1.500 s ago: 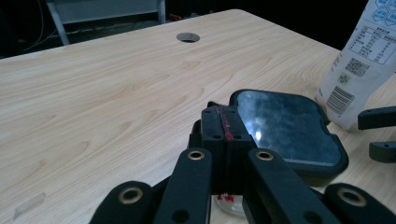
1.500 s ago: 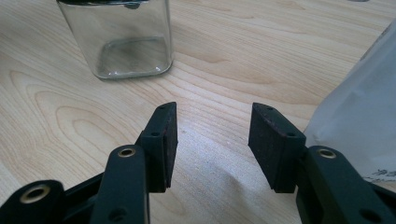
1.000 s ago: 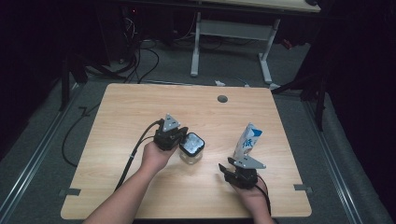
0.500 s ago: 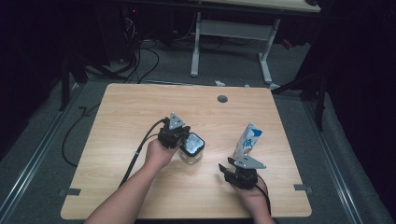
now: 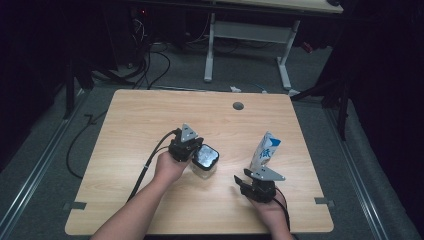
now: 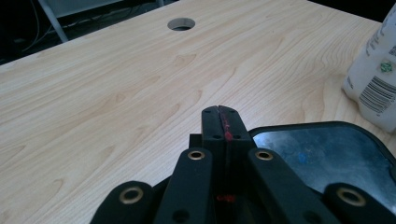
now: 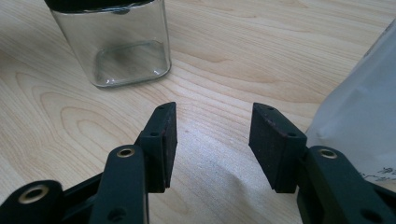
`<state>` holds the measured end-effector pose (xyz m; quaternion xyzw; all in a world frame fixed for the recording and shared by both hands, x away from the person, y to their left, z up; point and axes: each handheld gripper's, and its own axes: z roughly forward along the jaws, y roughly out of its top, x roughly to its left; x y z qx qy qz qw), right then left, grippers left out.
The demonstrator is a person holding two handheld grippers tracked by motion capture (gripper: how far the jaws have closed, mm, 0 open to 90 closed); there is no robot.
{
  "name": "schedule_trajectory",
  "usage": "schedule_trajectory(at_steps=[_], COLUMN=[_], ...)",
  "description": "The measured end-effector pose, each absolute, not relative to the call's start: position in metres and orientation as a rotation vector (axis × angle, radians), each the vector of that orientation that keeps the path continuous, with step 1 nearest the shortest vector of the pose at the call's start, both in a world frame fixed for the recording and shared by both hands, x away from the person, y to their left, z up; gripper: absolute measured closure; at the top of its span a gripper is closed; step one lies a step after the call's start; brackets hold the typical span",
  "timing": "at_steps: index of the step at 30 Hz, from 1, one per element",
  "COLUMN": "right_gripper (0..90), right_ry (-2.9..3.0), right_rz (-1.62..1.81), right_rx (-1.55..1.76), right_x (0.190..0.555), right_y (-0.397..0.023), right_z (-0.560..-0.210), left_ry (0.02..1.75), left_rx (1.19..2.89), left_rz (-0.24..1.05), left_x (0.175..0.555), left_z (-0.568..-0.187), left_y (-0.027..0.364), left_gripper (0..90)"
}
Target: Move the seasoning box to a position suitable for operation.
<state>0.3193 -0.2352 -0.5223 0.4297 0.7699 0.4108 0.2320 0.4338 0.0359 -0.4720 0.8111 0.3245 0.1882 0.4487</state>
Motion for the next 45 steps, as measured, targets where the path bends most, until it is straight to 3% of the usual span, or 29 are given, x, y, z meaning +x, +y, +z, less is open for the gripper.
schedule_trajectory(at_steps=[36,42,45], right_gripper=[50.5,50.8,51.7], right_ry=[2.124,2.127,2.128], right_rz=[1.123,1.122,1.123], right_rx=[1.174,1.164,1.169], right_x=[0.318,0.318,0.318], right_y=[-0.231,-0.23,-0.229], right_z=[-0.523,-0.523,-0.523], left_ry=[0.802,0.821,0.835], left_rx=[1.902,1.902,1.902], left_rz=[0.471,0.501,0.492], left_x=[0.392,0.383,0.381], left_z=[-0.463,-0.465,-0.467], left_y=[0.056,0.071,0.077], left_gripper=[89.8,81.3,71.6])
